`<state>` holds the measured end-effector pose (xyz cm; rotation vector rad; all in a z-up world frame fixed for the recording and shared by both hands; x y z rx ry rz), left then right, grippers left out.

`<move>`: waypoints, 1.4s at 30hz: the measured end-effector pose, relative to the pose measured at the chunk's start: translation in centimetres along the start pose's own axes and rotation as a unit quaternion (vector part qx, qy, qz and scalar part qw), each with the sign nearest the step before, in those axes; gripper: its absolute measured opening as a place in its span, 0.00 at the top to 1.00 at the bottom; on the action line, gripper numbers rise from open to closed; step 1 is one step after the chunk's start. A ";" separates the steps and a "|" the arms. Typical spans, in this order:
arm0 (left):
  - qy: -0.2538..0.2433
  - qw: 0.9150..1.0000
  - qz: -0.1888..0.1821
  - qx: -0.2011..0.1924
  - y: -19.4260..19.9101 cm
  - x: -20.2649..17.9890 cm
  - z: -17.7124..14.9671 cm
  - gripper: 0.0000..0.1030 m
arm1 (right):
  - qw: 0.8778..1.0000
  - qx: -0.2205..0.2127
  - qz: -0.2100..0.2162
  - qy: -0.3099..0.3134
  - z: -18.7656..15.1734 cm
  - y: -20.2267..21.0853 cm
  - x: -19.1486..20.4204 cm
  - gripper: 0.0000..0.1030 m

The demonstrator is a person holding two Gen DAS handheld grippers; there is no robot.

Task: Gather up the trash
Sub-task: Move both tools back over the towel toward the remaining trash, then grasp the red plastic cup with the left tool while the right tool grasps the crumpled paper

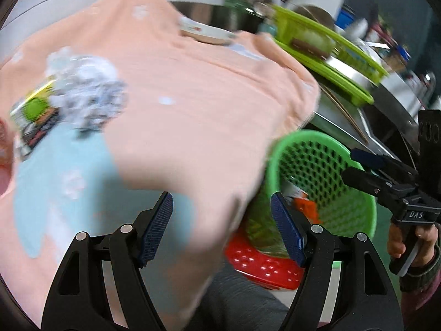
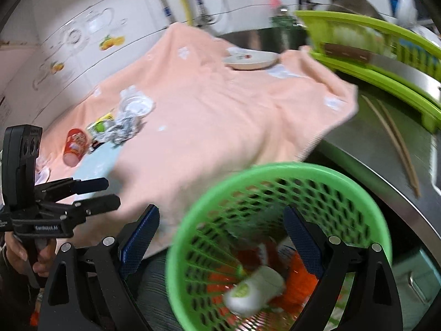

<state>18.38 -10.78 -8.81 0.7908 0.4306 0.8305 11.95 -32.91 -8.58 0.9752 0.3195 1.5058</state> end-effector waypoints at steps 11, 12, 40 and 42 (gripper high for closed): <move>0.080 0.993 0.085 -0.020 4.9 10.1 -2.1 0.29 | 0.995 0.043 0.073 0.053 3.1 -5.7 8.8 0.15; 0.086 0.992 0.092 -0.022 5.2 10.9 -2.2 0.29 | 0.994 0.047 0.081 0.057 3.5 -6.3 9.7 0.15; 0.236 0.952 0.191 -0.030 7.7 30.1 -3.3 0.20 | 0.984 0.118 0.112 0.074 9.7 -22.9 21.9 0.32; 0.244 0.951 0.188 -0.029 7.2 30.8 -3.3 0.18 | 0.983 0.125 0.113 0.069 9.6 -23.6 21.9 0.32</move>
Point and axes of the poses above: each gripper's, at about its wrist camera, not at the fingertips, and y roughly against the way its jaws point, x to its left, z to its top, the point moved 2 cm from there along -y, roughly the way its jaws point, and after that the axes turned 14 degrees about -y, right-handed, at the moved point
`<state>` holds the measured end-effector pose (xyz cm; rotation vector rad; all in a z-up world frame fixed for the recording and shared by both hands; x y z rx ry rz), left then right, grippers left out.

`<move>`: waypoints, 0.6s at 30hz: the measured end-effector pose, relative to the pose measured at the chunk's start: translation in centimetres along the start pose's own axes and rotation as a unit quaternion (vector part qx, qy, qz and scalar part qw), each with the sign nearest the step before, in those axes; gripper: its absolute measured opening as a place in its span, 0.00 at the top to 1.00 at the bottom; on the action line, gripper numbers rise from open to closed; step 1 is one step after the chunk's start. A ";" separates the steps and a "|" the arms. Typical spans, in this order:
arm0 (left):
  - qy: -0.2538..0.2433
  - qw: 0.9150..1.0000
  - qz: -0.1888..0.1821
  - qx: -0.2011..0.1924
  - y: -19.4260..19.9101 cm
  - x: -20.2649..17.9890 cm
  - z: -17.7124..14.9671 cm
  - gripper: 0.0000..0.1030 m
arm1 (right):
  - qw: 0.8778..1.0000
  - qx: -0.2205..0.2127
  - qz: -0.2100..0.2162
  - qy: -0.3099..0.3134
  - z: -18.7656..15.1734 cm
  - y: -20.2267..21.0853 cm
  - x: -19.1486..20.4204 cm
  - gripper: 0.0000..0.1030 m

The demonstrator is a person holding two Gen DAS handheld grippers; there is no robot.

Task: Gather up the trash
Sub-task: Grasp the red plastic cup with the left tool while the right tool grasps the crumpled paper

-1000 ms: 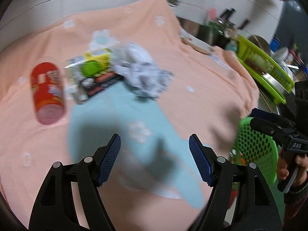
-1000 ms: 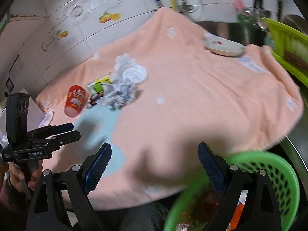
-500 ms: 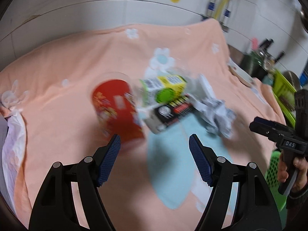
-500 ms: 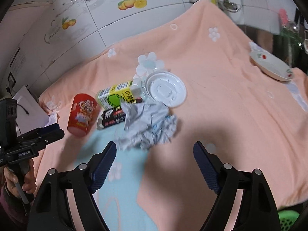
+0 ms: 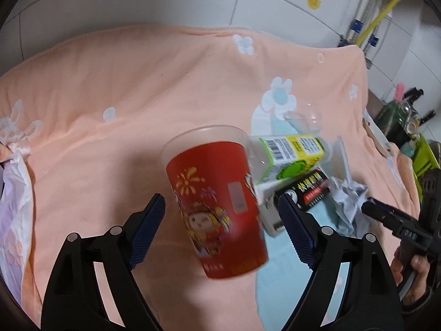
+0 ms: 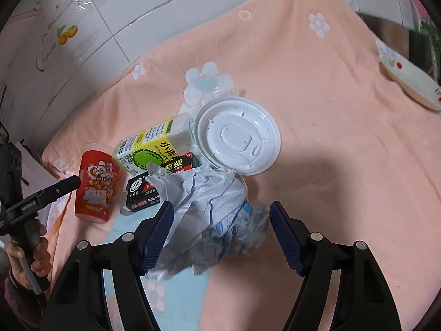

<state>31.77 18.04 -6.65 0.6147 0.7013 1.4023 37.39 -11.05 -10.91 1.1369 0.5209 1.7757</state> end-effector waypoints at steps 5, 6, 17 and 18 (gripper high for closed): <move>0.021 1.000 -0.009 0.008 -1.4 1.0 0.5 0.16 | 1.000 0.013 0.007 -0.005 -0.1 -1.4 0.1 0.37; 0.023 1.000 -0.010 0.010 -1.7 1.0 0.6 0.15 | 1.000 0.014 0.008 -0.004 -0.1 -1.5 0.2 0.38; 0.037 0.998 -0.022 0.034 -4.0 1.3 0.8 0.14 | 1.000 0.015 0.011 0.004 -0.5 -2.0 0.9 0.52; 0.036 0.998 -0.021 0.036 -4.2 1.2 0.7 0.14 | 1.000 0.015 0.015 0.000 -0.5 -1.9 0.8 0.52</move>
Point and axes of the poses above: each gripper's, at about its wrist camera, not at the fingertips, and y roughly against the way its jaws point, x to its left, z to its top, the point moved 2 cm from there along -y, roughly the way its jaws point, and after that the axes turned 14 degrees about -y, right-handed, at the moved point
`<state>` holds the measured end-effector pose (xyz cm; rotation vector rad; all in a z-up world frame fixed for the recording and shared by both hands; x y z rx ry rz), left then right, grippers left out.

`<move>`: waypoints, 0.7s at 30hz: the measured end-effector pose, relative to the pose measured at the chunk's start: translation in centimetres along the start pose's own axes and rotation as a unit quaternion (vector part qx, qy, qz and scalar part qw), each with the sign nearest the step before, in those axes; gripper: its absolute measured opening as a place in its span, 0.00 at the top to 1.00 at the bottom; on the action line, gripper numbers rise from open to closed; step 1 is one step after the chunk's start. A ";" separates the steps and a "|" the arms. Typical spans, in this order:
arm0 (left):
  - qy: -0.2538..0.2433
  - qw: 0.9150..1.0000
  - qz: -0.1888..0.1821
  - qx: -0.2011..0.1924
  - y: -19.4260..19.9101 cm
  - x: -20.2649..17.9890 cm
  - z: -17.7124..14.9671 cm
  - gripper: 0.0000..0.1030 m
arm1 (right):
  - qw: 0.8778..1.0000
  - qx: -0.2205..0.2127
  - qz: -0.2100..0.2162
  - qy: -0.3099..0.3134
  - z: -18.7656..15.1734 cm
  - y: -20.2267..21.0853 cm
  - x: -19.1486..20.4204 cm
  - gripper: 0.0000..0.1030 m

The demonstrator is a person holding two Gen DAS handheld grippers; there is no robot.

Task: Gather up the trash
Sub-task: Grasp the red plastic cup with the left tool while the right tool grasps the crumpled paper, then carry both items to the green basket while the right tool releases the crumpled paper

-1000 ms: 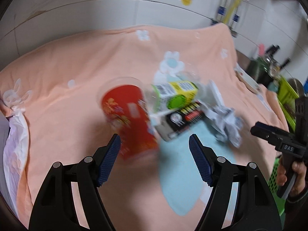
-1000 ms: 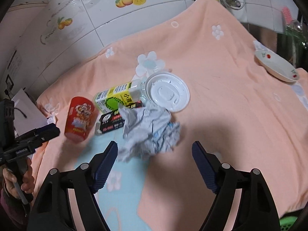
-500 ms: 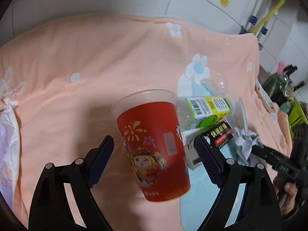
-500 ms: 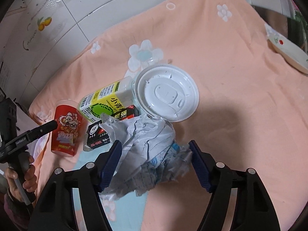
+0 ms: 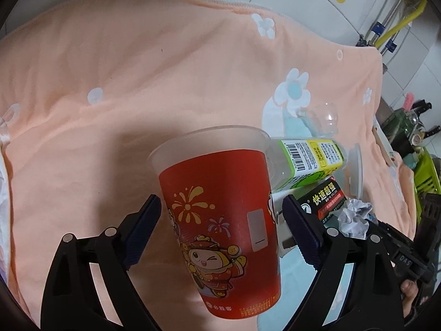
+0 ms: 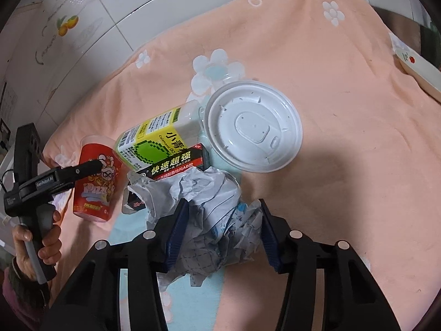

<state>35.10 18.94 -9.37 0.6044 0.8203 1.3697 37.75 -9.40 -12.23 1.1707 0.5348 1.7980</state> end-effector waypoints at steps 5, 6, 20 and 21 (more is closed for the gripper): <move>0.002 1.000 -0.006 0.008 -0.8 0.1 -0.2 0.14 | 1.000 0.007 0.009 -0.020 0.1 -0.5 -0.7 0.45; 0.001 1.000 -0.008 0.009 -1.0 0.0 -0.2 0.15 | 1.000 0.008 0.010 -0.022 0.1 -0.7 -0.7 0.45; -0.010 1.000 -0.023 -0.009 0.8 -0.8 -1.7 0.29 | 1.000 -0.023 0.005 0.019 -1.9 2.3 0.6 0.80; -0.010 1.000 -0.026 -0.012 1.2 -1.0 -1.8 0.29 | 1.000 -0.025 0.007 0.018 -2.0 2.6 0.6 0.81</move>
Point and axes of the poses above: each gripper's, at about its wrist camera, not at the fingertips, and y roughly against the way its jaws point, x to its left, z to its top, the point moved 2 cm from there along -y, roughly the way its jaws point, and after that the axes turned 14 degrees about -y, right-handed, at the moved point
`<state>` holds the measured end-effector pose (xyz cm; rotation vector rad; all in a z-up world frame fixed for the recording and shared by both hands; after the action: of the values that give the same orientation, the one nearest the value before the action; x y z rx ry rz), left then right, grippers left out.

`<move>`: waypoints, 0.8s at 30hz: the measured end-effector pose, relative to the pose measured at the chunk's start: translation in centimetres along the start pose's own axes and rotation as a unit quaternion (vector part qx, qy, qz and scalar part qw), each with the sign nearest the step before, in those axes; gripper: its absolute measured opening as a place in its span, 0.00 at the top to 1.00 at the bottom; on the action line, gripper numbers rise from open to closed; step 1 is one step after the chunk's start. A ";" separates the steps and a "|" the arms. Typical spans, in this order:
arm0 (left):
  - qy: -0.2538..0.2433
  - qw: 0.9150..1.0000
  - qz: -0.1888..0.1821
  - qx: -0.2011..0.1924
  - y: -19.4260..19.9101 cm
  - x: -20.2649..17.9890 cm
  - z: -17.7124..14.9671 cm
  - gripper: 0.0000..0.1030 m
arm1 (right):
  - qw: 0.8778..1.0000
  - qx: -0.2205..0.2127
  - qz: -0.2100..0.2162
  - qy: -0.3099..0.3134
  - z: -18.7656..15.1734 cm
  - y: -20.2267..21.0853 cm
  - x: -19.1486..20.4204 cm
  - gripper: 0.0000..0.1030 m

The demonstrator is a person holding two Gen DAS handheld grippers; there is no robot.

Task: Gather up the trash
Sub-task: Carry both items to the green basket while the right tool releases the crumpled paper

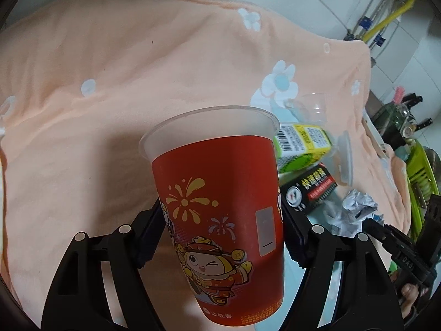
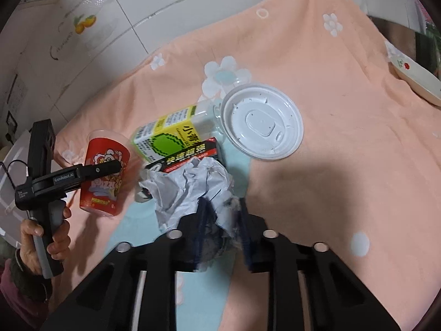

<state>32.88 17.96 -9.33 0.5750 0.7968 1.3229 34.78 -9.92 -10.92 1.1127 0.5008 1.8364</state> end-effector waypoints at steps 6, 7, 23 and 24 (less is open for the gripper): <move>-0.006 1.000 -0.017 -0.018 2.9 -1.6 -0.9 0.29 | 1.000 -0.013 0.006 0.005 -1.0 2.4 0.5 0.85; -0.010 1.000 -0.018 -0.021 3.3 -2.0 -1.0 0.29 | 1.000 -0.017 0.005 0.008 -1.3 2.9 0.6 0.85; -0.090 0.991 -0.087 -0.041 8.2 -11.9 -4.4 0.29 | 0.997 -0.080 -0.009 0.009 -6.6 13.2 -0.7 0.87; -0.096 0.990 -0.093 -0.042 8.2 -12.8 -4.7 0.29 | 0.996 -0.083 -0.011 0.007 -6.9 13.8 -1.0 0.87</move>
<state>23.45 6.49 -3.59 0.5396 0.6177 1.1057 22.35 -17.08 -5.21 0.9787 0.3589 1.8316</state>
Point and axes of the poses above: each gripper's, at about its wrist camera, not at the fingertips, and y roughly against the way its jaws point, x to its left, z to its top, the point moved 2 cm from there along -y, roughly the way its jaws point, and after that the axes turned 14 degrees about -y, right-handed, at the moved point
